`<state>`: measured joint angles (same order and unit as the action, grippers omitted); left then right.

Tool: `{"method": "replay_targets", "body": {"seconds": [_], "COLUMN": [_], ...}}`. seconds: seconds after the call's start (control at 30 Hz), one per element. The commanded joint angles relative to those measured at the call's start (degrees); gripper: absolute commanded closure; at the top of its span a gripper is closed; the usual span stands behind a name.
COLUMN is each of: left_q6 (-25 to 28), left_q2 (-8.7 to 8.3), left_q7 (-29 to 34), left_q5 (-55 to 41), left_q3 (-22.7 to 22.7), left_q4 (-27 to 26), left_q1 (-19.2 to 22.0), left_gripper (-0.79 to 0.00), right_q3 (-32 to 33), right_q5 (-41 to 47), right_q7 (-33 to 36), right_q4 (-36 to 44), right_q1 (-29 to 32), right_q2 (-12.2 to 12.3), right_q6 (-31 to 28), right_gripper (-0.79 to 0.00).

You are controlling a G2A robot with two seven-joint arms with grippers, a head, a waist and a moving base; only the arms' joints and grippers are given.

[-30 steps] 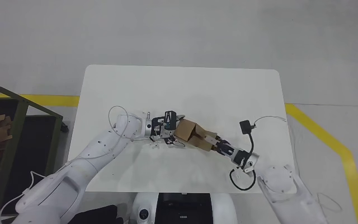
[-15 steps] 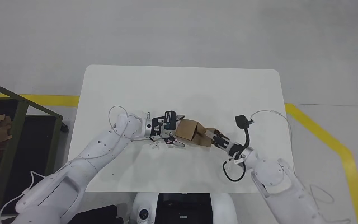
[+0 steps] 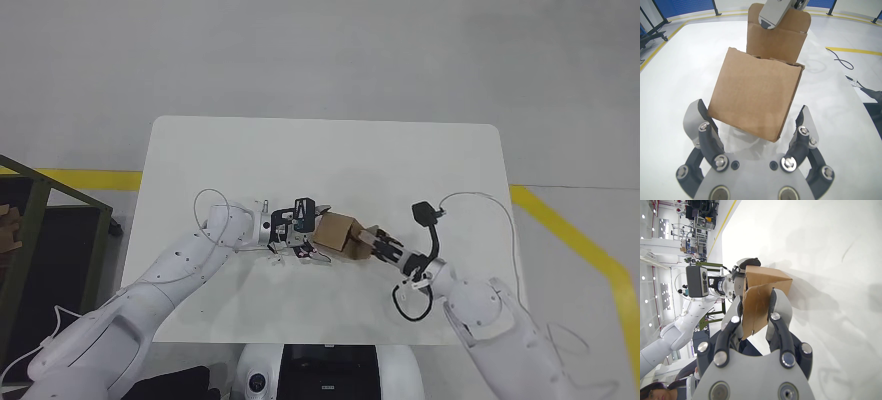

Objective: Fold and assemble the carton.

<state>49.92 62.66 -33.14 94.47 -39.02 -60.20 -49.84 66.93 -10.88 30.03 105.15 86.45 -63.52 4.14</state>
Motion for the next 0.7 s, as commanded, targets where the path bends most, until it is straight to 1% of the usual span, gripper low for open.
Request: {"method": "replay_targets", "body": {"seconds": [0.0, 0.1, 0.2, 0.23, 0.3, 0.33, 0.37, 0.4, 0.67], "left_q6": [0.0, 0.0, 0.0, 0.0, 0.0, 0.0, 0.0, 0.0, 0.0], "left_q2": [0.0, 0.0, 0.0, 0.0, 0.0, 0.0, 0.0, 0.0, 0.0], "left_q7": [0.0, 0.0, 0.0, 0.0, 0.0, 0.0, 0.0, 0.0, 0.0], "left_q5": [0.0, 0.0, 0.0, 0.0, 0.0, 0.0, 0.0, 0.0, 0.0], "left_q3": [0.0, 0.0, 0.0, 0.0, 0.0, 0.0, 0.0, 0.0, 0.0], "left_q4": [0.0, 0.0, 0.0, 0.0, 0.0, 0.0, 0.0, 0.0, 0.0], "left_q1": [0.0, 0.0, 0.0, 0.0, 0.0, 0.0, 0.0, 0.0, 0.0], "left_gripper": [-0.785, -0.785, -0.785, -0.785, -0.785, -0.785, -0.785, -0.785, -0.785], "right_q3": [-0.37, -0.94, -1.26, -1.29, -1.25, -1.22, -1.19, -1.16, -1.14], "right_q5": [0.0, 0.05, 0.43, 0.58, 0.9, 0.95, 1.14, 1.46, 4.79], "right_q7": [0.14, 0.14, 0.08, 0.01, -0.06, 0.0, 0.02, 0.08, 0.31], "right_q4": [-0.53, -1.45, -1.86, -1.85, -1.85, -1.85, -1.82, -1.82, -2.18], "right_q1": [-0.49, -1.27, -1.71, -1.75, -1.68, -1.67, -1.65, -1.63, -1.56], "right_q2": [-0.09, -0.26, -0.39, -0.42, -0.44, -0.44, -0.45, -0.47, -0.66], "right_q6": [0.23, 0.46, 0.27, 0.01, -0.52, -0.75, -1.05, -1.47, -5.93], "right_gripper": [-0.271, -0.302, -0.357, -0.388, -0.603, -0.699, -0.757, -0.785, -0.785]}}
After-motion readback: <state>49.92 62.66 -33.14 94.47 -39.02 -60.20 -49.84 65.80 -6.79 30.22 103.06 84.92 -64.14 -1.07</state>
